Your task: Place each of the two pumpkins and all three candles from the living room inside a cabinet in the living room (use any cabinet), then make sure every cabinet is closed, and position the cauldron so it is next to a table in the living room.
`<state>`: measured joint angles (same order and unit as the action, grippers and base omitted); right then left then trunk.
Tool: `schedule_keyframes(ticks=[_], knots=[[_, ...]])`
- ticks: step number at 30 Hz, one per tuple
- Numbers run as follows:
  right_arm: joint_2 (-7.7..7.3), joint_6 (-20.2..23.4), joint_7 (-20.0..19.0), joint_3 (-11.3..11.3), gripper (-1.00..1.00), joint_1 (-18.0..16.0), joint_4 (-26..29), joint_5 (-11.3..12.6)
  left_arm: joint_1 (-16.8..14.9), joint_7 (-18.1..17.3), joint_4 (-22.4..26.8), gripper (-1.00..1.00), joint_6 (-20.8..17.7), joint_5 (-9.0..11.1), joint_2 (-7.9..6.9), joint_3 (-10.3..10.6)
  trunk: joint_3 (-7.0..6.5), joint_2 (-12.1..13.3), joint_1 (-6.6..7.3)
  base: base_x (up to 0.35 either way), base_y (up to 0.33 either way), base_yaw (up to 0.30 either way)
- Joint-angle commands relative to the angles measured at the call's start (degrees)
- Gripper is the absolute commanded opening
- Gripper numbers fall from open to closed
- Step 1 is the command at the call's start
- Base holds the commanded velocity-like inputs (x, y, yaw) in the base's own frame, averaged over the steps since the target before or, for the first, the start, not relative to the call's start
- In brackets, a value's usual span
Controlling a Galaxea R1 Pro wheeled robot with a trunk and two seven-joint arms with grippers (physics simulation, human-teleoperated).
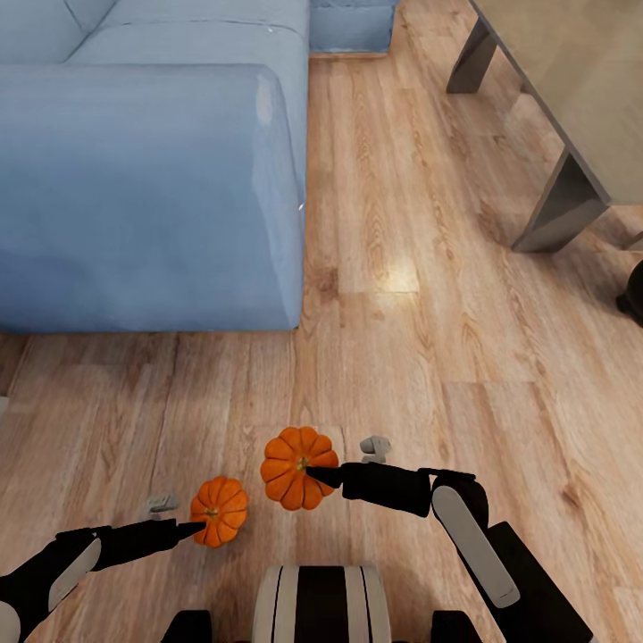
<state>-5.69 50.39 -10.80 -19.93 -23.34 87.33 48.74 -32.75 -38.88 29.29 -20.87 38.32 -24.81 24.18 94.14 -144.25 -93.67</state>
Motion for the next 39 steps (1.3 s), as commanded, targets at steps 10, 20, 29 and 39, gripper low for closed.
schedule_keyframes(ticks=[10,20,29,39], knots=[[-0.03,0.15,-0.37,-0.02,-1.00,-0.03,-0.06,-0.13,-0.03,0.03,0.06,1.00,-0.49,0.61,-0.06,0.25,0.26,-0.03,-0.01,0.000,0.000,0.000],[-0.03,0.15,-0.37,-0.02,-1.00,-0.04,-0.06,-0.13,-0.03,0.03,0.06,1.00,-0.51,0.61,-0.06,0.20,0.26,-0.03,-0.01,0.034,-0.021,0.000],[-0.03,0.15,-0.37,-0.02,-1.00,-0.04,-0.06,-0.13,-0.03,0.07,0.06,1.00,-0.52,0.61,-0.06,0.23,0.26,-0.03,-0.01,0.005,-0.004,0.000],[-0.03,0.15,-0.37,-0.02,-1.00,-0.04,-0.06,-0.13,-0.03,0.03,0.06,1.00,-0.53,0.62,-0.06,0.22,1.14,-0.08,-0.12,0.000,0.000,0.000]])
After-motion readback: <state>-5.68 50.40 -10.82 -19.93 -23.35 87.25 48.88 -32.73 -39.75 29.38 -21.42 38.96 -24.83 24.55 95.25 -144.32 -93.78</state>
